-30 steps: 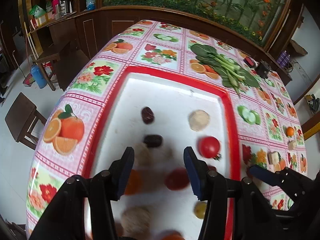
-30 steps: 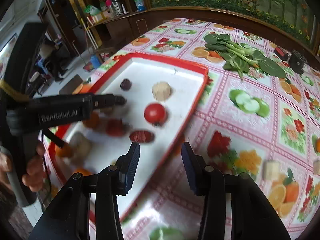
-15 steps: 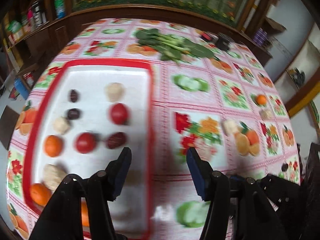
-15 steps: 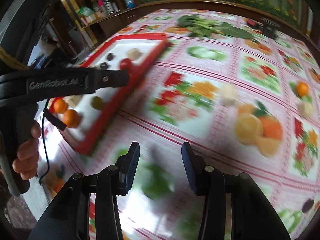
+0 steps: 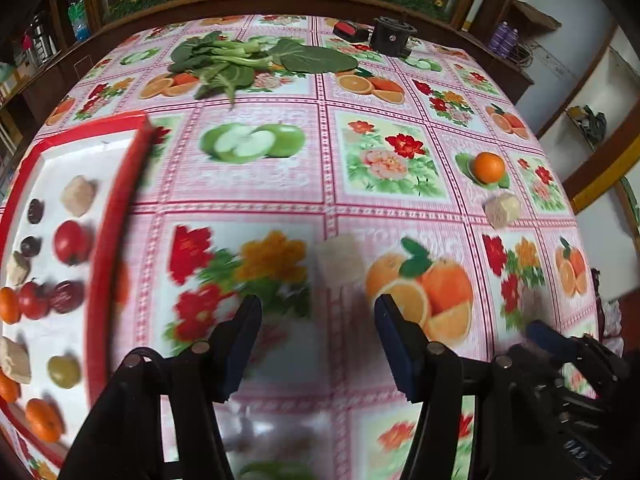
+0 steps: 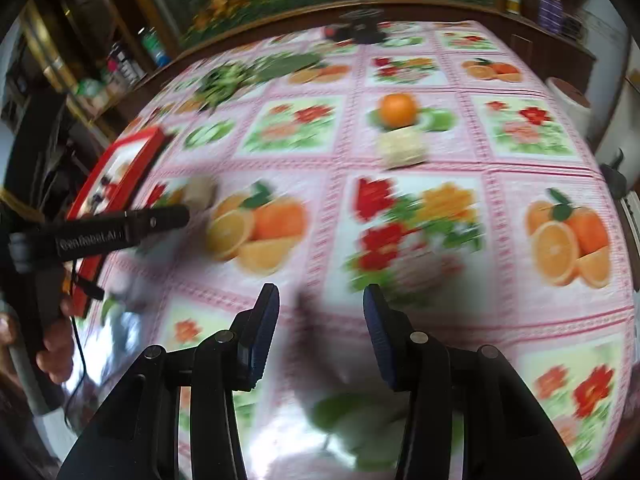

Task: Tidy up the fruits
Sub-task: 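Grasp a beige cube with the right tool while the left tool grasps another beige cube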

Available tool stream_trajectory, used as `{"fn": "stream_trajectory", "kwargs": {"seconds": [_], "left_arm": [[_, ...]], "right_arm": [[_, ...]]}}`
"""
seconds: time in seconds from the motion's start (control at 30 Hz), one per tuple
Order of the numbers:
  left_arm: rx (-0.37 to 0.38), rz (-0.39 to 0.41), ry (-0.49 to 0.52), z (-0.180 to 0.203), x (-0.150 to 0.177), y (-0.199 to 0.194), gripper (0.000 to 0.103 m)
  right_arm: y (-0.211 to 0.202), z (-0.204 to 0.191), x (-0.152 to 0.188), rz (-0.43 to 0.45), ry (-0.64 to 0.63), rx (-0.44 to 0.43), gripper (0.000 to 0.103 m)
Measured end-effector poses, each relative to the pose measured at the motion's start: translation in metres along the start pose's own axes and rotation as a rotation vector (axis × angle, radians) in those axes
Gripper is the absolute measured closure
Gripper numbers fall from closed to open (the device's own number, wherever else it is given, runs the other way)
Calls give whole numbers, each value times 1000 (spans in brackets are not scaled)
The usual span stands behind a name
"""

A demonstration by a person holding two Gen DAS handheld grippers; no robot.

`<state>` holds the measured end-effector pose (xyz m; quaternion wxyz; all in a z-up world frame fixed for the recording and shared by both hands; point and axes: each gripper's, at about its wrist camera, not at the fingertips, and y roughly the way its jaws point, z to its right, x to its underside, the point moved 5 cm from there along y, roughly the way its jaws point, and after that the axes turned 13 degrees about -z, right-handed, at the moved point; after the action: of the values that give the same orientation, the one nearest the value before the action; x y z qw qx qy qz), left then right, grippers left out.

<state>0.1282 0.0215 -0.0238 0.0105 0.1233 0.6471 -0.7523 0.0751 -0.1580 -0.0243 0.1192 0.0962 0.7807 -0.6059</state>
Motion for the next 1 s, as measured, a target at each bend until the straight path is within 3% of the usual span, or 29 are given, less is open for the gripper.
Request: {"fn": "stream_trajectory", "kwargs": {"seconds": [0.1,0.23,0.47,0.63,0.67,0.77,1.0], "left_arm": [[-38,-11,-12,7,-8,12,41],[-61,1,-20,13,-13,14,37],[-69,17,5,13,-13,15,36],[-24,42,11,11,-15,14,36],[-12,47,6,11,-17,14,41],[0,62,5,12,-19,13,73],[38,64,17,18,-14,12,73]], "right_arm": [[-4,23,-19,26,33,-12,59],[-3,39,-49,67,42,-10,41],[25,43,-91,58,-5,-3,41],[36,35,-92,65,-128,119,66],[36,36,-93,64,-135,120,66],[37,37,-94,61,-146,120,66],[31,35,-84,60,-132,81,66]]}}
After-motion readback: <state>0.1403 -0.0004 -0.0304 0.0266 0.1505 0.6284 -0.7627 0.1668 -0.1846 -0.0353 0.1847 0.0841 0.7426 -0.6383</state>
